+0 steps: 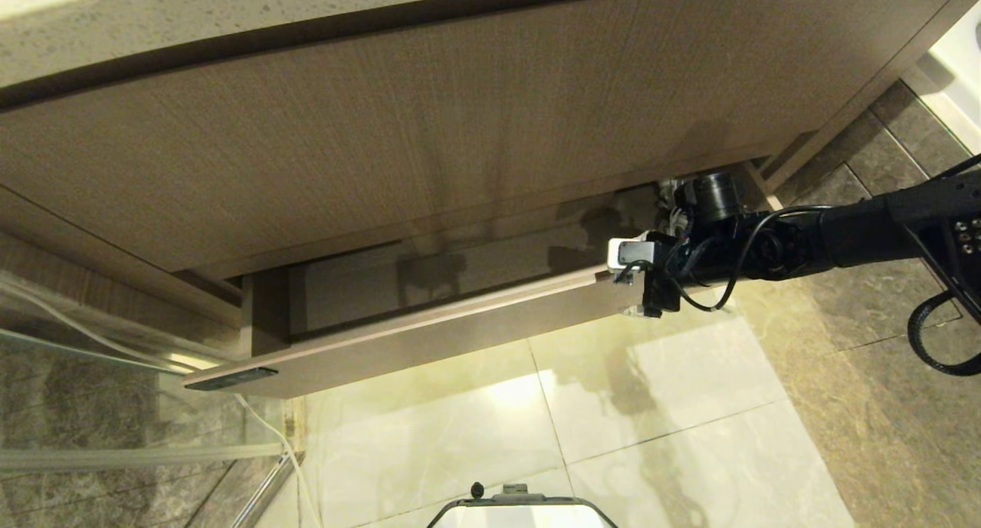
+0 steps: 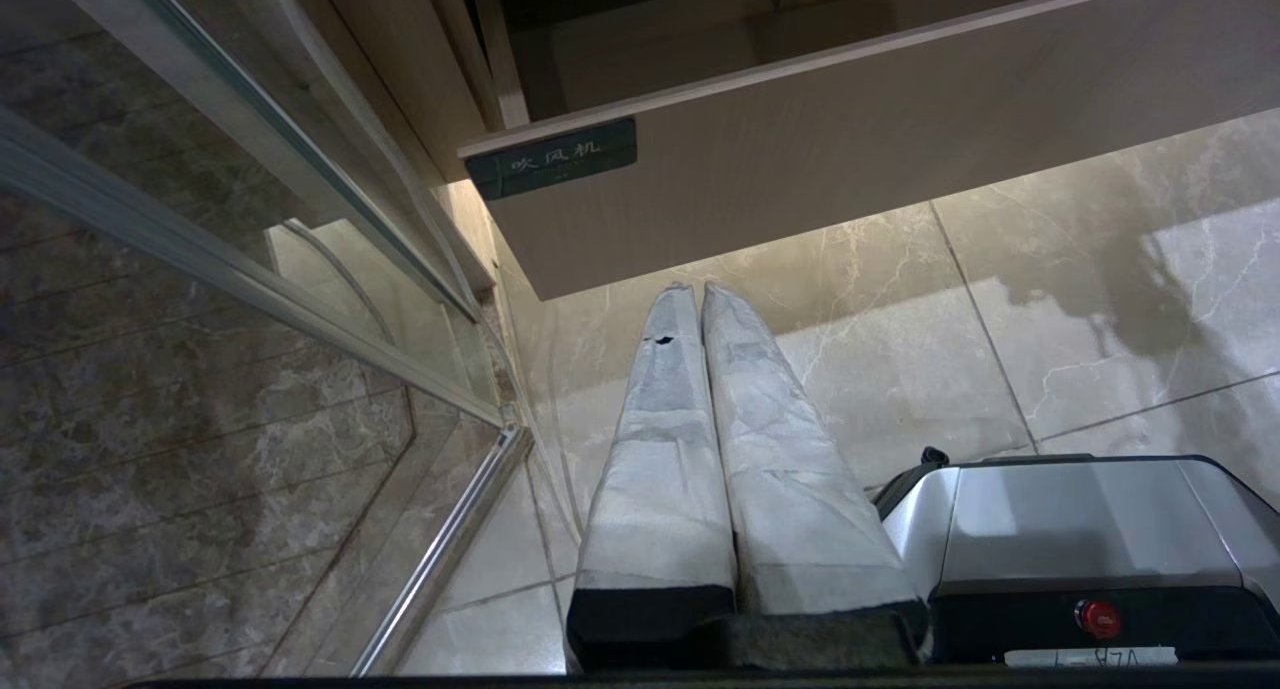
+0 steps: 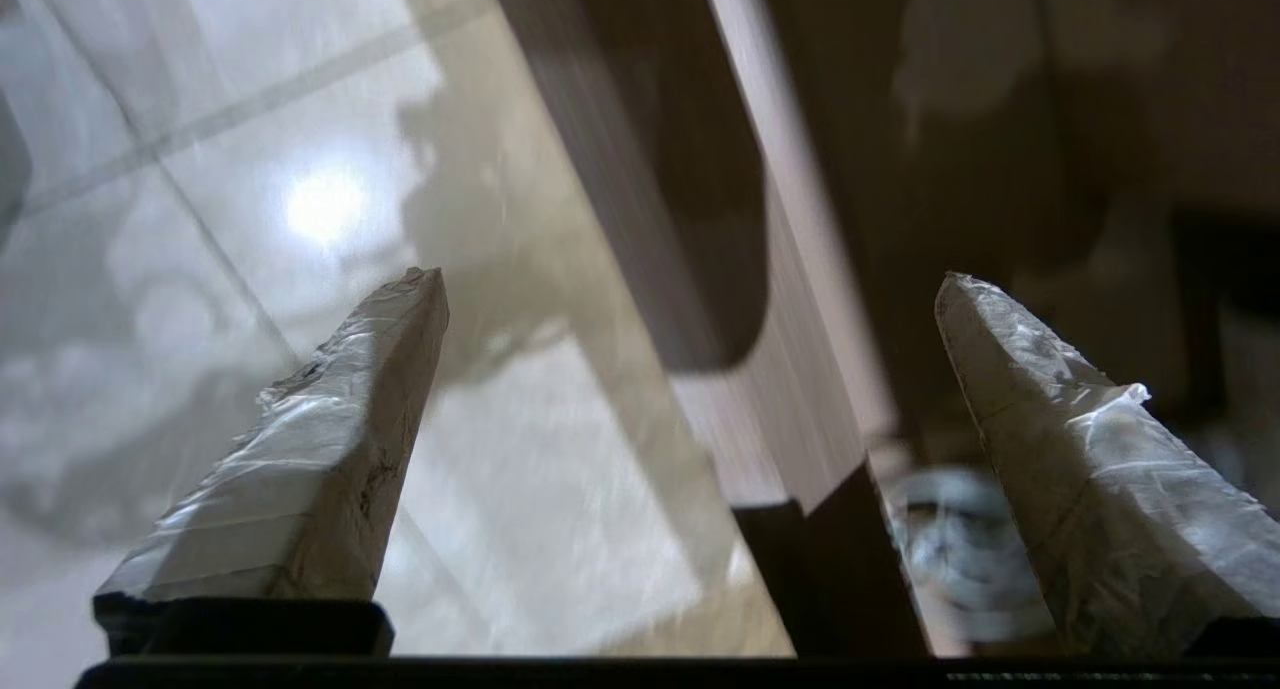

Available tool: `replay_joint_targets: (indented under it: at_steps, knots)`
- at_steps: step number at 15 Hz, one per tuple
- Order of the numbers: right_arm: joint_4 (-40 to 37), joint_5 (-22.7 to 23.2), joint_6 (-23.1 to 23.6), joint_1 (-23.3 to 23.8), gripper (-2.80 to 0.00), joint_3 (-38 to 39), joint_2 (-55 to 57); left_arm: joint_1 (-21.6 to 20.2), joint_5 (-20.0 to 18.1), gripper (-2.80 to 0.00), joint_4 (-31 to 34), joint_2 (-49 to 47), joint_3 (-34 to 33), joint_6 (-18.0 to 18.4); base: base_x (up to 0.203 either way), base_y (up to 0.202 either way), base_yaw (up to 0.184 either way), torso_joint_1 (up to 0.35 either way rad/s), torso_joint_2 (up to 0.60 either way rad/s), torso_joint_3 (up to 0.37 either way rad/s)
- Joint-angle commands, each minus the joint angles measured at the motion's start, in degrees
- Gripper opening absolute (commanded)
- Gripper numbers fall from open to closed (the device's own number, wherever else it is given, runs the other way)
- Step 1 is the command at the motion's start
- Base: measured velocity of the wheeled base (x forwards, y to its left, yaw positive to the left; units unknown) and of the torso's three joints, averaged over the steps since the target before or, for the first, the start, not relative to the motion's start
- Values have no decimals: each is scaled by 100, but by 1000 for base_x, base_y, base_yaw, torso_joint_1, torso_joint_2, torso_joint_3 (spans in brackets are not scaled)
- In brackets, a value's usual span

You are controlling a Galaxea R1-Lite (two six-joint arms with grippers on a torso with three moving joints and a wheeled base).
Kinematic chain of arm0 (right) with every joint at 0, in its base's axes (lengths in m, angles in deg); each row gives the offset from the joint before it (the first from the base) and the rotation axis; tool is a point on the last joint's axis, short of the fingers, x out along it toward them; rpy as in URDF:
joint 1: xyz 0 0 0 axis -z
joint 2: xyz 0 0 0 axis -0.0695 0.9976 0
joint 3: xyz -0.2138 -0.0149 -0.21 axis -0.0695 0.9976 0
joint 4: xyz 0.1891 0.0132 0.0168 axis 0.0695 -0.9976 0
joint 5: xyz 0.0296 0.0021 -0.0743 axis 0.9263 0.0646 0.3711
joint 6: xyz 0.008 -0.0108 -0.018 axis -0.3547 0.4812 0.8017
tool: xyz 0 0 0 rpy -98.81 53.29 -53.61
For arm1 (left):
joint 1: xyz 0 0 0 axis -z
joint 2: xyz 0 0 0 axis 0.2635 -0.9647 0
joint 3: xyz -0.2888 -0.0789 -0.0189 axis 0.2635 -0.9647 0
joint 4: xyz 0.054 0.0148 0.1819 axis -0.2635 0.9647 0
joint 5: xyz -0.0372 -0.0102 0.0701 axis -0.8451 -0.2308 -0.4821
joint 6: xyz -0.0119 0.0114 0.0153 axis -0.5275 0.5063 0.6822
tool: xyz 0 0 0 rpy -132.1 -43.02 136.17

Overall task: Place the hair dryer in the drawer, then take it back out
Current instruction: Pull open the drawer

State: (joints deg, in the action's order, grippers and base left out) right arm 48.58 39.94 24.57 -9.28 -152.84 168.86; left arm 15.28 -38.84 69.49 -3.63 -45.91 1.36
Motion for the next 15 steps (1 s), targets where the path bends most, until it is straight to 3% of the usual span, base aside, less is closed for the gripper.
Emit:
replay_joint_targets:
  at_steps: [1, 6, 10, 15]
  knots:
    - [-136, -277, 11, -1, 0, 157, -388, 0, 6, -280, -1, 2, 0, 1, 0, 0, 0, 0, 0, 0]
    - [-698, -988, -153, 8, 0, 905, -1265, 0, -2, -280, -1, 2, 0, 1, 0, 0, 0, 0, 0, 0]
    - [-1062, -1042, -540, 8, 0, 1382, -2097, 0, -2, -280, -1, 2, 0, 1, 0, 0, 0, 0, 0, 0]
    - [-1418, -1435, -803, 1, 0, 2055, -3526, 0, 4, -280, -1, 2, 0, 1, 0, 0, 0, 0, 0, 0]
